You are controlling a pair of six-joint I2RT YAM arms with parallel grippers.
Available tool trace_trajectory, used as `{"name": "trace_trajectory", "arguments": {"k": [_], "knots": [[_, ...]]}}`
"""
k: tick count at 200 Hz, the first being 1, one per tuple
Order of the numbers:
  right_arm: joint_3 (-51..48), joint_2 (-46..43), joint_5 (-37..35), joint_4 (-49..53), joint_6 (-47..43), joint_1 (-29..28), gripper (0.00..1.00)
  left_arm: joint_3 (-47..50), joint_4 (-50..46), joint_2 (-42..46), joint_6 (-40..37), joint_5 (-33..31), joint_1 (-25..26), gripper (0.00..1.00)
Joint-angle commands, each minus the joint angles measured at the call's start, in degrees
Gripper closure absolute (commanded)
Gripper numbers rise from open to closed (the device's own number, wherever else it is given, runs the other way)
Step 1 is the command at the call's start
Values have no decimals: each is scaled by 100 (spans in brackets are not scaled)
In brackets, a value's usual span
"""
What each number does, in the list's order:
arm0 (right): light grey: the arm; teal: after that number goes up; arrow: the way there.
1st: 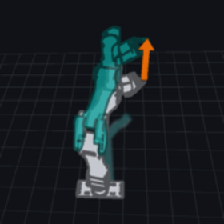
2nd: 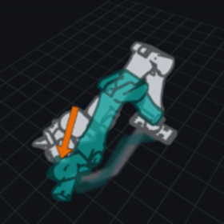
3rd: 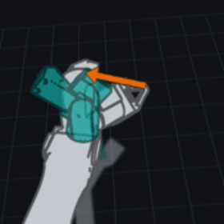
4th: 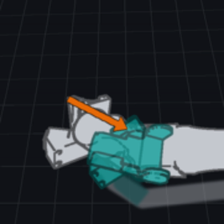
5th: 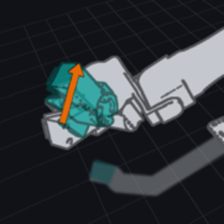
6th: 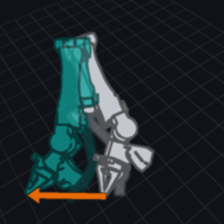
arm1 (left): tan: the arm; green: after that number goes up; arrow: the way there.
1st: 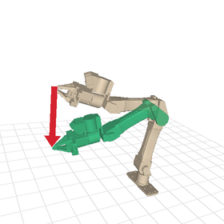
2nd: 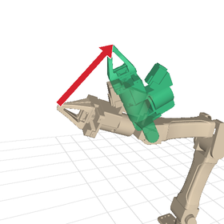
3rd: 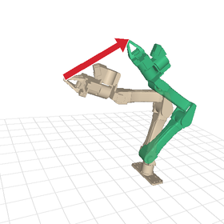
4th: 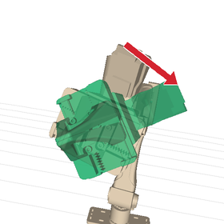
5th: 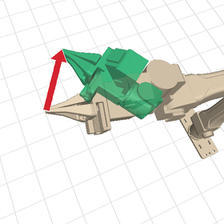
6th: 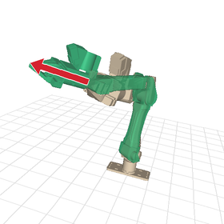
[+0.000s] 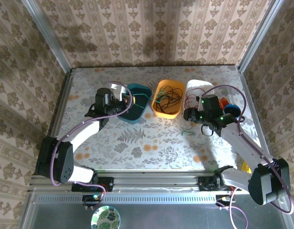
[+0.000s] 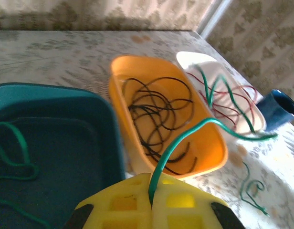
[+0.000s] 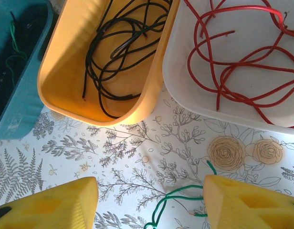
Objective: Untangle the cables
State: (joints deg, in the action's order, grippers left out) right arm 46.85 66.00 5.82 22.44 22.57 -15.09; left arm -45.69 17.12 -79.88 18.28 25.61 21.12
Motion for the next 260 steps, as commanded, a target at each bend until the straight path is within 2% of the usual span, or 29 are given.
{"name": "trace_trajectory", "arguments": {"k": [1,22,87,91,106,111,120,133,154,176,216,260], "knots": [[3,-17,-44,5,7,19,38,157,520,-125,351,-618,-78,100],[43,10,0,67,-15,21,38,329,828,-303,552,-1309,-134,100],[114,18,42,241,-111,13,38,421,1017,-872,659,-2285,-30,100],[109,26,34,252,-114,15,38,421,1005,-864,612,-2324,-17,90],[75,48,26,300,-150,9,38,380,972,-823,399,-2464,94,43],[70,60,24,320,-159,6,38,341,933,-803,324,-2523,146,31],[45,87,25,355,-157,-17,38,259,856,-742,148,-2633,257,19],[9,143,-5,411,-199,-85,38,69,669,-650,-254,-2950,470,12],[-18,341,-193,586,-178,-189,38,-369,181,-681,-1069,-3261,1207,9],[-18,698,-375,780,-230,-265,38,-733,-240,-929,-1554,-3033,1848,8],[-55,1289,-532,1004,-87,-263,38,-1071,-649,-1539,-1696,-1944,2659,8],[386,2026,-664,1176,-57,-182,40,-1570,-702,-2360,-1620,-1810,3271,8]]}}
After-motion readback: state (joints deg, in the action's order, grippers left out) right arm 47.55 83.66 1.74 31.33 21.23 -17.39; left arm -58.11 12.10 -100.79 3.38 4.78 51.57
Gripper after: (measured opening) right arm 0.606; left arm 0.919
